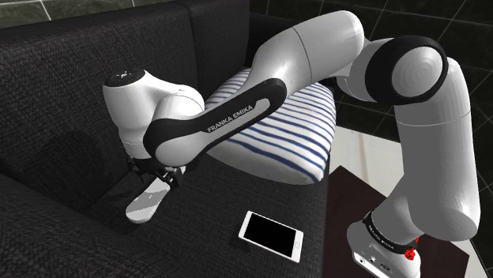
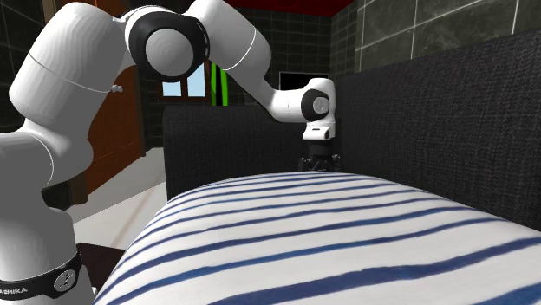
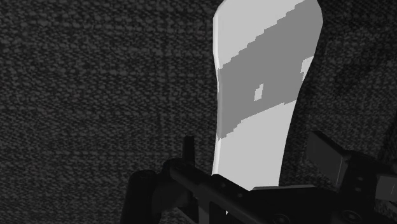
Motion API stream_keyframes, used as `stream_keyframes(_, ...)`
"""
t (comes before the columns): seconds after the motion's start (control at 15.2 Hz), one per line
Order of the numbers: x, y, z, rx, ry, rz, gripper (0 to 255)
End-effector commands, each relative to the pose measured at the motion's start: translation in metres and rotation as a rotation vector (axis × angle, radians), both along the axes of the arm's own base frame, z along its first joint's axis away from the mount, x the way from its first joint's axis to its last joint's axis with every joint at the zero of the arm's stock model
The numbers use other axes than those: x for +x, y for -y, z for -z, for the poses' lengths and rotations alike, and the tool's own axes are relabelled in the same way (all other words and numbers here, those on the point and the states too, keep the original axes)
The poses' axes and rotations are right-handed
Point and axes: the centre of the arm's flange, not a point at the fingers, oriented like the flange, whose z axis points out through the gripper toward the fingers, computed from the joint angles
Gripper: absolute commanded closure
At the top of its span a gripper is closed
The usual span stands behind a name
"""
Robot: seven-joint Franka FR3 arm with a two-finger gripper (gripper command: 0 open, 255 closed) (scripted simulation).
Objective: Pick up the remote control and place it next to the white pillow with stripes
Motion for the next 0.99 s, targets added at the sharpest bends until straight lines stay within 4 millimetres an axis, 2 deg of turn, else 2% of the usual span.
stream_keyframes(0.0,0.0,0.0,0.0,0.0,0.0,0.0,0)
stream_keyframes(0.07,0.0,0.0,0.0,0.0,0.0,0.0,0)
stream_keyframes(0.13,0.0,0.0,0.0,0.0,0.0,0.0,255)
stream_keyframes(0.73,0.0,0.0,0.0,0.0,0.0,0.0,255)
stream_keyframes(0.92,0.0,0.0,-0.016,0.0,0.0,0.0,255)
